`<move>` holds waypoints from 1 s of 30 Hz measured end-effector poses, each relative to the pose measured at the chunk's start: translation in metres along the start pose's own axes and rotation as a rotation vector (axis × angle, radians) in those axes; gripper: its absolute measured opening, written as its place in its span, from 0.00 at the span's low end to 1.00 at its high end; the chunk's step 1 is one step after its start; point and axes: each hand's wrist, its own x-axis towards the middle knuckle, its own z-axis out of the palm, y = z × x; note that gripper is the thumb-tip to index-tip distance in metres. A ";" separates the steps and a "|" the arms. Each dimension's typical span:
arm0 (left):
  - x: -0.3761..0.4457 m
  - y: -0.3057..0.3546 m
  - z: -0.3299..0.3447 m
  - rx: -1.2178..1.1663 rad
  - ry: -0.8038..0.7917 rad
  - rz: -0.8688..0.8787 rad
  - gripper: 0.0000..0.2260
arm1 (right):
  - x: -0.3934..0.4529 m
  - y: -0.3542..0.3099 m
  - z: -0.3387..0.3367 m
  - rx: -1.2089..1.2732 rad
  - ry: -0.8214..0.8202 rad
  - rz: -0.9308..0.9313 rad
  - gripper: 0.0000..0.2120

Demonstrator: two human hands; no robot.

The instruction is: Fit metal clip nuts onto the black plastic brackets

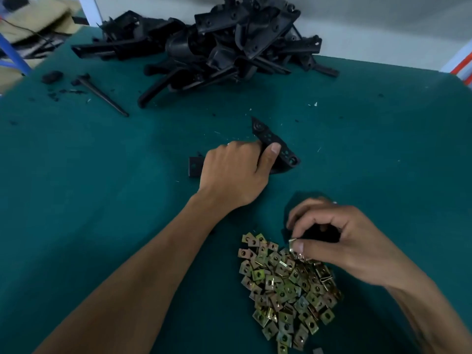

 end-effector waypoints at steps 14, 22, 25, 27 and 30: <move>0.000 -0.001 -0.001 -0.008 -0.004 0.048 0.24 | 0.093 0.019 -0.024 0.961 0.699 -0.014 0.07; 0.003 0.002 -0.005 -0.007 0.056 0.071 0.19 | 0.104 0.022 -0.019 0.857 0.527 -0.063 0.06; 0.001 0.001 -0.004 0.036 0.049 0.031 0.21 | 0.106 0.022 -0.019 0.899 0.524 -0.069 0.04; 0.000 0.001 -0.003 0.046 0.051 0.030 0.22 | 0.107 0.021 -0.018 0.915 0.549 -0.064 0.05; 0.000 0.002 -0.003 0.072 0.063 0.082 0.20 | 0.108 0.021 -0.017 0.875 0.563 -0.065 0.04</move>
